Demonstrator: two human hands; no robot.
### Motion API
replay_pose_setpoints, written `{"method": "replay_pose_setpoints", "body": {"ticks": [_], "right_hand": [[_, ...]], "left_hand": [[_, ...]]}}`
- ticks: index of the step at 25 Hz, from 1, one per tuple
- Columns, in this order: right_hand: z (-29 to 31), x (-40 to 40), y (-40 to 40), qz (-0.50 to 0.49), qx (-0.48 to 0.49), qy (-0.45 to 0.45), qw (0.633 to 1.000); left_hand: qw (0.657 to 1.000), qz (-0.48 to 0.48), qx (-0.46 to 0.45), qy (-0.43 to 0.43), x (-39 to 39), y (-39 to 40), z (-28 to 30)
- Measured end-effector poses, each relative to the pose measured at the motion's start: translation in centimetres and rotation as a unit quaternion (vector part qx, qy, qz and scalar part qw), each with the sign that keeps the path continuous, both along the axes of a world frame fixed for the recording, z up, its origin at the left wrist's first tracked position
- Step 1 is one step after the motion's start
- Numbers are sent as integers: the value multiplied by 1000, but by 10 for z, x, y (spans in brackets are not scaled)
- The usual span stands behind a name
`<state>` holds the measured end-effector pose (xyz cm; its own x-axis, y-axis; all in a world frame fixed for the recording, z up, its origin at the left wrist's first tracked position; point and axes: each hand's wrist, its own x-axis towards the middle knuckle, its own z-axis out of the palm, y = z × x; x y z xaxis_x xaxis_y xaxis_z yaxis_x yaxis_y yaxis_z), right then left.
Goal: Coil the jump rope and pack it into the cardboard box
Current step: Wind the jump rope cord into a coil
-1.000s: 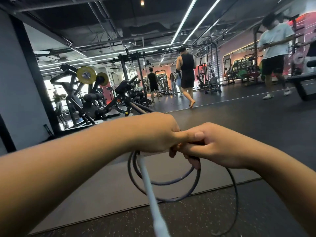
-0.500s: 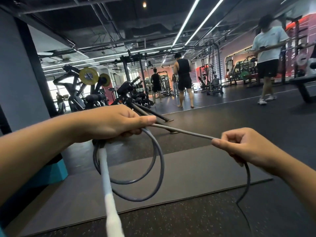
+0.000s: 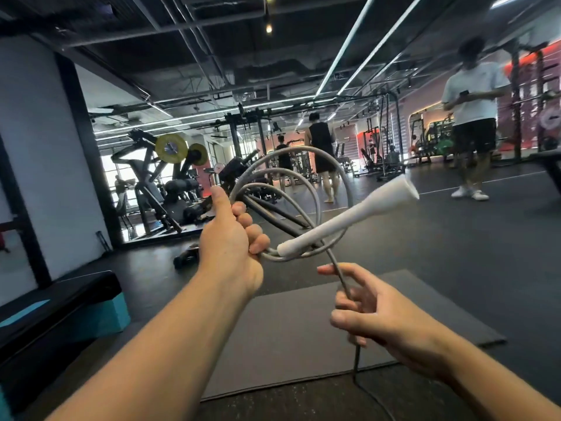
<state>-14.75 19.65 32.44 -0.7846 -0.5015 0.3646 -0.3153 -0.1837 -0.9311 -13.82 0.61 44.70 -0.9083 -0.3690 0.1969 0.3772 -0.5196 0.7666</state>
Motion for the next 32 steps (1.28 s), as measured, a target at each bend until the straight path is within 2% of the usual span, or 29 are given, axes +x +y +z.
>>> {"method": "replay_pose_setpoints", "body": {"ticks": [4,7,9,11,13,14,16,18,19,20,21,23,24,25,26,27,29,32], "right_hand": [[21,9,-35,-27,-175,-15,984],[41,17,-39,-130,-173,-34,976],[46,18,-33,-167,-132,-41,976],[46,17,-23,-182,-88,-40,978],[47,18,-16,-185,-38,-27,982],[47,18,-14,-183,-17,-17,983],[49,21,-10,-176,12,-1,984],[52,24,-5,-170,47,10,984],[53,25,-3,-174,78,23,981],[53,25,-2,-180,117,42,976],[53,25,-2,-183,155,63,969],[52,23,-3,-184,230,103,950],[52,22,-3,-187,267,124,937],[52,21,-3,-189,304,144,923],[53,20,-4,-194,337,161,907],[53,20,-4,-200,368,175,891],[52,21,-3,-203,399,198,872],[54,19,3,-188,384,228,874]], "left_hand": [[994,38,100,-21,5,34,-33],[995,28,88,-48,14,48,-61],[998,14,24,-64,17,47,-78],[992,19,-82,-91,11,37,-93],[965,95,-211,-124,5,23,-98],[937,148,-290,-128,5,17,-95],[839,243,-474,-108,7,10,-82],[704,333,-627,-23,13,4,-62],[606,390,-691,53,18,5,-50],[494,436,-740,136,21,8,-40],[392,451,-773,213,25,14,-31],[219,391,-844,296,30,28,-15],[139,328,-885,300,29,34,-8],[81,251,-921,287,26,38,-4],[58,178,-946,264,22,40,0],[87,116,-963,225,20,40,3],[208,21,-970,124,15,39,10],[340,-116,-932,40,5,28,2]]}}
